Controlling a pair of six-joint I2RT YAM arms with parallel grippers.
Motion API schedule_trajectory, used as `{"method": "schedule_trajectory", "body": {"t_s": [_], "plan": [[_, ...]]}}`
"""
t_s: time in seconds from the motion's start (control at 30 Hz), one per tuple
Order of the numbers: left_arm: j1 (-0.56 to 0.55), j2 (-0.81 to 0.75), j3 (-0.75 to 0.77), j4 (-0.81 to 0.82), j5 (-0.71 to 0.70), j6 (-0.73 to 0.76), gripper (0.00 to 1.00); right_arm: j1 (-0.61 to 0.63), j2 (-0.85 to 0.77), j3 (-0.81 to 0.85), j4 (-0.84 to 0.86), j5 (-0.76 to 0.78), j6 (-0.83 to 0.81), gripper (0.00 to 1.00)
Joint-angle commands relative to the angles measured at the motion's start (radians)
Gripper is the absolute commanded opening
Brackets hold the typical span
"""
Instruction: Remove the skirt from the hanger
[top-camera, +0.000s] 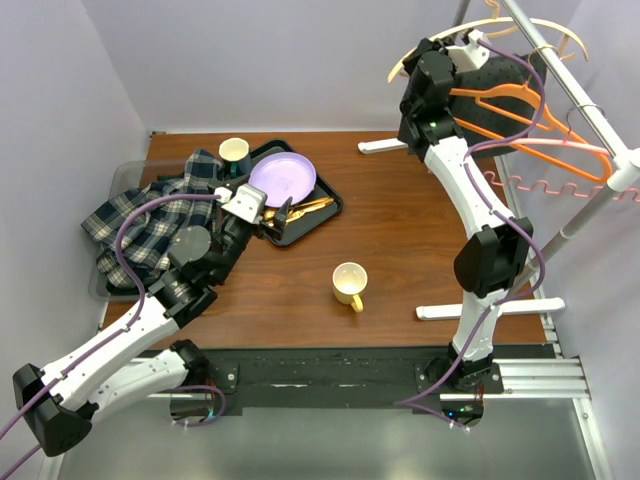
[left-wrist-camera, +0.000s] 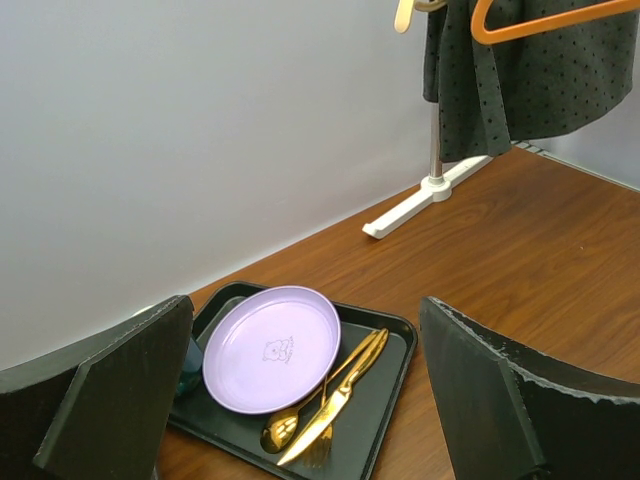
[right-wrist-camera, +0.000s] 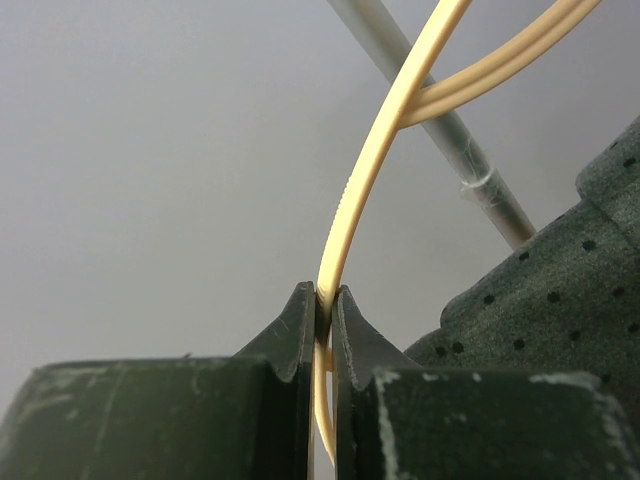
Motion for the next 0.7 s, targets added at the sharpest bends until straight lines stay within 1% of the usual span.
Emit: {"method": "schedule_trajectory", "body": {"t_s": [0.0,0.23,0.43,0.53,0.67], "plan": [[-0.004,-0.004,0.004,0.039,0.012,0.002,1.0,-0.007,-0.104,0.003,0.147,-0.015,-0.072,0.0],[-0.006,0.001,0.002,0.039,0.011,0.004,1.0,-0.007,-0.124,-0.023,0.156,-0.061,-0.072,0.0],[-0.006,0.007,0.001,0.044,0.012,0.004,1.0,-0.007,-0.173,-0.116,0.163,-0.148,-0.022,0.0],[-0.004,0.008,-0.001,0.044,0.012,0.005,1.0,-0.007,-0.173,-0.136,0.186,-0.177,-0.066,0.0],[-0.006,0.005,-0.001,0.042,0.014,0.004,1.0,-0.007,-0.158,-0.106,0.163,-0.199,-0.111,0.0]]}}
